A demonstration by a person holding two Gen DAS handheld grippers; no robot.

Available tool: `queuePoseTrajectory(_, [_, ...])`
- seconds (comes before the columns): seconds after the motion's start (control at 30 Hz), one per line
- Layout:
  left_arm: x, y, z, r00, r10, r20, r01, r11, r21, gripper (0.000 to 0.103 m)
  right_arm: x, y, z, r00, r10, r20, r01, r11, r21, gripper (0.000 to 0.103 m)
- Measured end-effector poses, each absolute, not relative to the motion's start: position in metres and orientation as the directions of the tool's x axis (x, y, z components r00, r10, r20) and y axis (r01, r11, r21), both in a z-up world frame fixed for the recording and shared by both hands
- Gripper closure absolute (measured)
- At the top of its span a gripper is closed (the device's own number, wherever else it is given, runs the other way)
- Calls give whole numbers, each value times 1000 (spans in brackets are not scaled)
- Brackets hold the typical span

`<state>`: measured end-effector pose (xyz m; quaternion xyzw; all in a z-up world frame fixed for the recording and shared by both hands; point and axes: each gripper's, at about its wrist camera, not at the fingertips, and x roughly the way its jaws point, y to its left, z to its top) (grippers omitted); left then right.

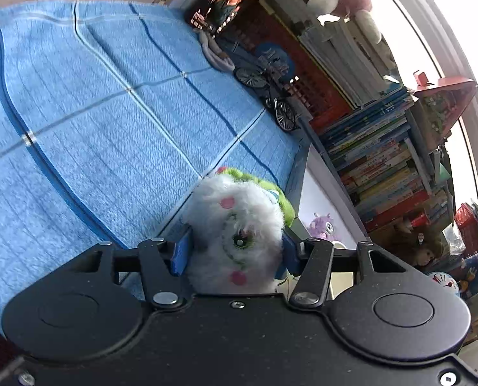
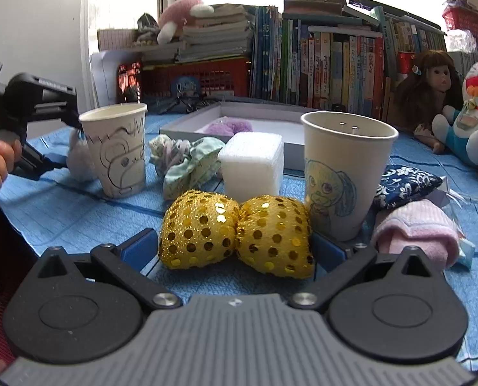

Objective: Organize soft objects
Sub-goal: 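Grasp the white fluffy plush with the left gripper while the right gripper grasps the gold hearts, then carry the white plush and gold hearts into the white tray with both grippers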

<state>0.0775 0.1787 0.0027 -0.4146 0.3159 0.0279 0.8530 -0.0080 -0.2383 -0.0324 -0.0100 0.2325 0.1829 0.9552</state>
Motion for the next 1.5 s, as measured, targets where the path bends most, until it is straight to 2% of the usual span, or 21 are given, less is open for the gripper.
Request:
queuePoseTrajectory(0.2, [60, 179, 24, 834, -144, -533, -279, 724, -631, 50, -22, -267, -26, 859, 350, -375, -327, 937, 124, 2])
queuePoseTrajectory(0.37, [48, 167, 47, 869, -80, -489, -229, 811, -538, 50, -22, -275, -26, 865, 310, -396, -302, 950, 84, 23])
queuePoseTrajectory(0.43, [44, 161, 55, 881, -60, -469, -208, 842, -498, 50, -19, -275, -28, 858, 301, -417, -303, 951, 65, 36])
queuePoseTrajectory(0.5, [41, 155, 62, 890, -49, -454, -190, 864, -466, 50, -17, -272, -31, 852, 300, -429, -311, 949, 45, 40])
queuePoseTrajectory(0.63, [41, 146, 70, 891, -61, -449, -165, 880, -446, 50, -11, -264, -34, 841, 312, -442, -345, 939, 7, 40])
queuePoseTrajectory(0.7, [41, 143, 70, 891, -67, -450, -156, 885, -440, 50, -9, -259, -35, 842, 310, -442, -349, 937, -9, 35])
queuePoseTrajectory(0.77, [41, 140, 70, 891, -64, -450, -151, 892, -426, 50, -8, -257, -35, 840, 314, -443, -354, 935, -9, 35])
queuePoseTrajectory(0.83, [41, 138, 70, 891, -60, -449, -148, 898, -414, 50, -8, -256, -35, 838, 318, -443, -359, 933, -9, 50])
queuePoseTrajectory(0.93, [42, 135, 70, 891, -63, -449, -141, 903, -405, 50, -11, -253, -34, 840, 313, -443, -360, 933, -23, 62])
queuePoseTrajectory(1.0, [43, 134, 71, 891, -65, -449, -134, 907, -399, 50, -13, -251, -32, 845, 304, -440, -355, 934, -36, 66])
queuePoseTrajectory(1.5, [47, 122, 94, 904, -104, -416, -60, 930, -362, 50, -28, -254, 12, 883, 317, -347, -338, 941, -1, 69])
